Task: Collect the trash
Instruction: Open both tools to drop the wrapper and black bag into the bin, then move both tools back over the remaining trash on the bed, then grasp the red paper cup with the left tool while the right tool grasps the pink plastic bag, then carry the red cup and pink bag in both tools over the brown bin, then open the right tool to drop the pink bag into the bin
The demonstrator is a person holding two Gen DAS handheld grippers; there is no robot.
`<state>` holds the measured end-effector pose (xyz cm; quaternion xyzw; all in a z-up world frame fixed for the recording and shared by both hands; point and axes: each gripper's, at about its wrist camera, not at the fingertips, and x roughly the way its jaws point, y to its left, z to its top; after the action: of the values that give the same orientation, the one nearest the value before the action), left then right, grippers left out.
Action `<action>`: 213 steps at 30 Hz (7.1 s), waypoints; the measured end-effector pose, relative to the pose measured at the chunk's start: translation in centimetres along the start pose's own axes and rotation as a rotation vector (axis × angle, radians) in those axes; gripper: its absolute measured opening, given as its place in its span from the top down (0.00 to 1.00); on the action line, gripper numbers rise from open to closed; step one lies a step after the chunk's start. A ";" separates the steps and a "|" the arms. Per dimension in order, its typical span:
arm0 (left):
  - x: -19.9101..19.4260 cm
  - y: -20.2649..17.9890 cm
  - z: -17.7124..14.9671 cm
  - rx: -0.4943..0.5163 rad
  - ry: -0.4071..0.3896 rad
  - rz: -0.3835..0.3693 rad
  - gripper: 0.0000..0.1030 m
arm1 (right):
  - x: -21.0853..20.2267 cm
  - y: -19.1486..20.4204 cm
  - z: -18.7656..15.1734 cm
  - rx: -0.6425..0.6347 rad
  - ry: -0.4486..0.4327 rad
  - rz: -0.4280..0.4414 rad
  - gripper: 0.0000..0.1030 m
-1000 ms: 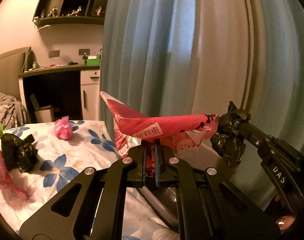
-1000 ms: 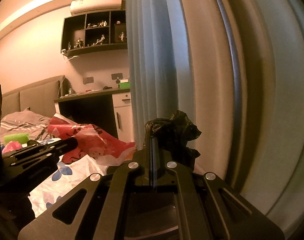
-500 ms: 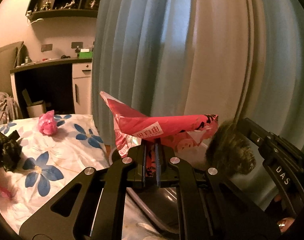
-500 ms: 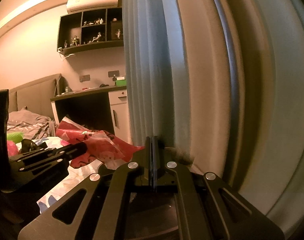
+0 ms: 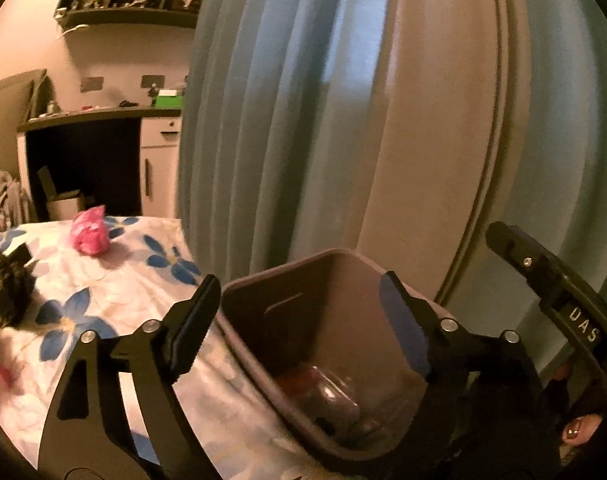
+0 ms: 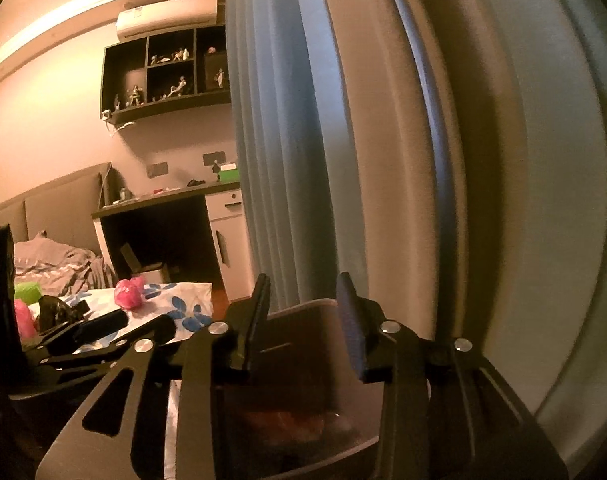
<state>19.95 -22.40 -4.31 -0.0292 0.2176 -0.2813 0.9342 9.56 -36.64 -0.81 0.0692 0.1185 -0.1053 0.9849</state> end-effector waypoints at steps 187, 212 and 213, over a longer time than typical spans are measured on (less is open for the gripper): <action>-2.3 -0.8 -0.3 0.079 -0.032 0.188 0.98 | 1.1 1.3 -3.2 0.008 0.097 0.152 0.98; -0.7 -0.8 -0.3 0.061 0.004 0.162 0.98 | 2.0 0.4 -3.8 0.018 0.105 0.149 0.58; -0.5 -0.8 -0.4 0.061 0.010 0.155 0.98 | 1.8 0.2 -3.8 0.025 0.100 0.133 0.58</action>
<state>18.98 -22.76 -4.29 0.0174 0.2151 -0.2147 0.9525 10.51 -36.23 -4.87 0.0942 0.1612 -0.0377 0.9817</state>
